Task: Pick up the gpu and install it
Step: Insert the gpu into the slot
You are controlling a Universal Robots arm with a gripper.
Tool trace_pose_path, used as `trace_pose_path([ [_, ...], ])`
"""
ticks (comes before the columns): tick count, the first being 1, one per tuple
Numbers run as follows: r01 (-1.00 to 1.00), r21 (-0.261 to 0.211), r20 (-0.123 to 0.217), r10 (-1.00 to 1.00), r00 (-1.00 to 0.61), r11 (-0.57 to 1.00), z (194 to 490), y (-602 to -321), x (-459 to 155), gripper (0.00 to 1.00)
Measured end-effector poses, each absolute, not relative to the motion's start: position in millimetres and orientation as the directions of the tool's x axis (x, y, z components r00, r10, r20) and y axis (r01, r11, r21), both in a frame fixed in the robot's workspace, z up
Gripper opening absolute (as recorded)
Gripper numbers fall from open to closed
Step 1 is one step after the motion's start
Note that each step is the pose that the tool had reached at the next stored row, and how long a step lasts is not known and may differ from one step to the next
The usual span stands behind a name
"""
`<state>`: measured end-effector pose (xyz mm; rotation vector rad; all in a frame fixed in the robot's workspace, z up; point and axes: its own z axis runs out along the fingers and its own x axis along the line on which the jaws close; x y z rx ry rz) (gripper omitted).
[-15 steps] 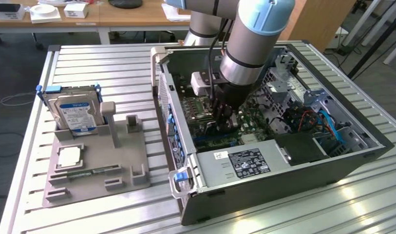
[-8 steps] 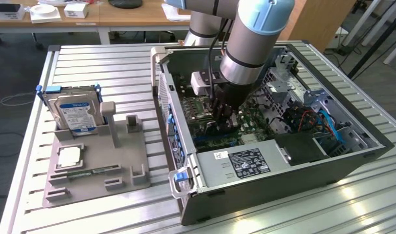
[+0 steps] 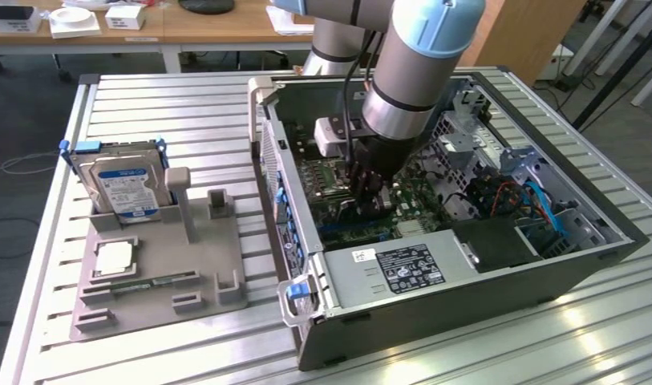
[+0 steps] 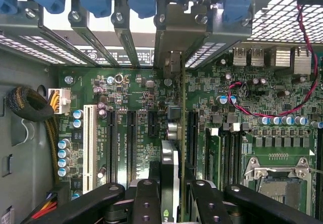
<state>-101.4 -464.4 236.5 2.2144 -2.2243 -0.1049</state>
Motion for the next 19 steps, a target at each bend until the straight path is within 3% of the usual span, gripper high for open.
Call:
trace_pose_path([
  [19,-0.999,0.048,-0.046,-0.999,-0.012,0.010,236.4,-465.7,-101.6,0.27],
])
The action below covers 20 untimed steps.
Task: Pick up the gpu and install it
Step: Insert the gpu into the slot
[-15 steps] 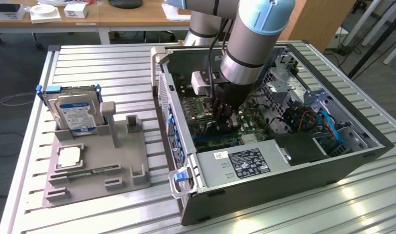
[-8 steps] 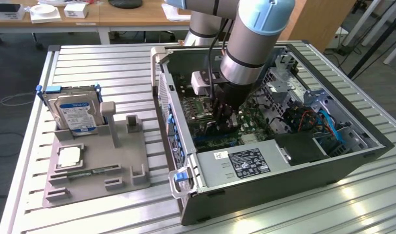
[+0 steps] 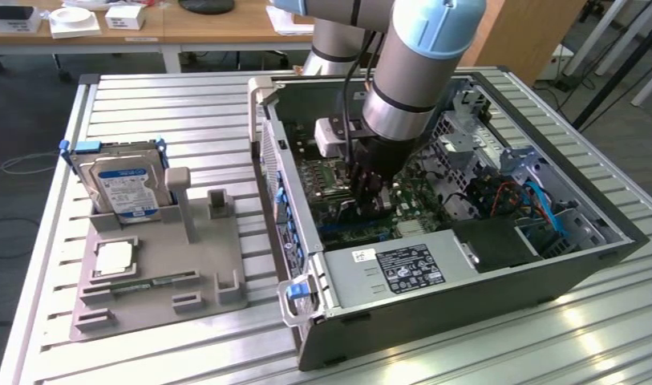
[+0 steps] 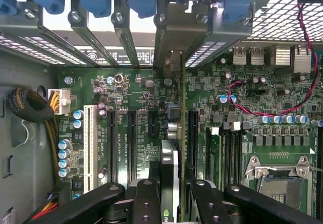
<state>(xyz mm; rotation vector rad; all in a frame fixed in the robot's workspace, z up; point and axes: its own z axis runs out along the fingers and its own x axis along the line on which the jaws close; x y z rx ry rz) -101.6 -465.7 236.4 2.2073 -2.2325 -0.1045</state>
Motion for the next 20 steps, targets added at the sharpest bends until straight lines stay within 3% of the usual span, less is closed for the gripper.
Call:
trace_pose_path([
  [20,-0.999,0.048,-0.046,-0.999,-0.014,0.012,235.7,-465.2,-101.6,0.27],
])
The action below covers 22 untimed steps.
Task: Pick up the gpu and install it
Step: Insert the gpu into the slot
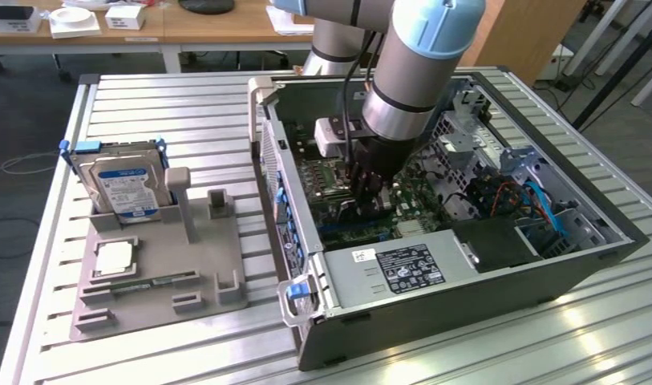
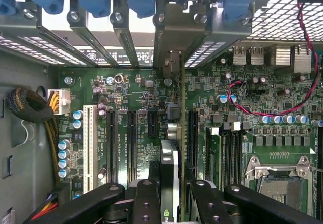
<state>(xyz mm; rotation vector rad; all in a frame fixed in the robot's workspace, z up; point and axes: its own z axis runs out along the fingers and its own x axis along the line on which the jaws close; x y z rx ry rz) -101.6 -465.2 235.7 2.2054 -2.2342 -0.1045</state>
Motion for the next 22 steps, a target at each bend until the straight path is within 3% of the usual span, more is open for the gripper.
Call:
trace_pose_path([
  [22,-0.998,0.046,-0.047,-0.998,-0.035,0.033,235.0,-465.2,-101.5,0.27],
])
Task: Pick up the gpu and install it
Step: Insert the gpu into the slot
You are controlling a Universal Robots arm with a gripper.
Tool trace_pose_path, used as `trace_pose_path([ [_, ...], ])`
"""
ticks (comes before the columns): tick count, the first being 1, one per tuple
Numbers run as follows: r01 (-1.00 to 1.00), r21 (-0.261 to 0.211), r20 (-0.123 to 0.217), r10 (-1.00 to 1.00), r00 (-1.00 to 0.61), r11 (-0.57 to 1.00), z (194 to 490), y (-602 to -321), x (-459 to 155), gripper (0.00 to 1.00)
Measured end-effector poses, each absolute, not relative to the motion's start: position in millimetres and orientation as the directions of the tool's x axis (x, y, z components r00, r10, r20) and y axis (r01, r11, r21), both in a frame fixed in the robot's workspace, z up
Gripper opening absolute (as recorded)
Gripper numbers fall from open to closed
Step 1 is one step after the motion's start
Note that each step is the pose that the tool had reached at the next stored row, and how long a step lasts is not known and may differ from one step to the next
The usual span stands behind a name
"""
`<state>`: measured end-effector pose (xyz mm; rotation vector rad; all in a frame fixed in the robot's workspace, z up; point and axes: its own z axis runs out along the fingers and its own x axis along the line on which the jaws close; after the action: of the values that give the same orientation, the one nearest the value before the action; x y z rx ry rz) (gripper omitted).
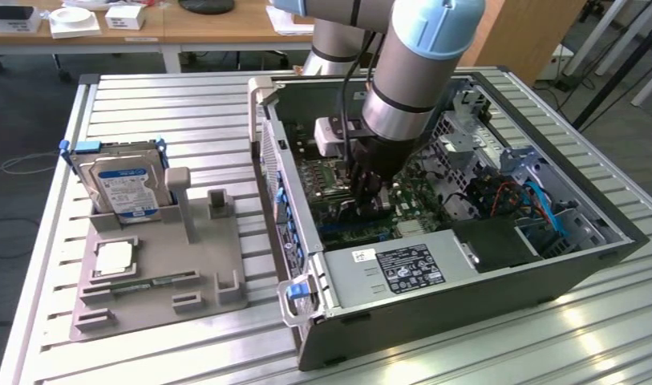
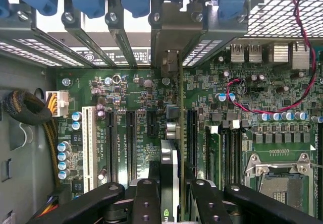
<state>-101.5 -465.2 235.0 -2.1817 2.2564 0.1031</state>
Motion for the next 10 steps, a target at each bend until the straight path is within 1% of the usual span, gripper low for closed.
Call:
trace_pose_path([
  [10,-0.998,0.045,-0.047,-0.998,-0.035,0.033,234.8,-465.2,-102.6,0.27],
])
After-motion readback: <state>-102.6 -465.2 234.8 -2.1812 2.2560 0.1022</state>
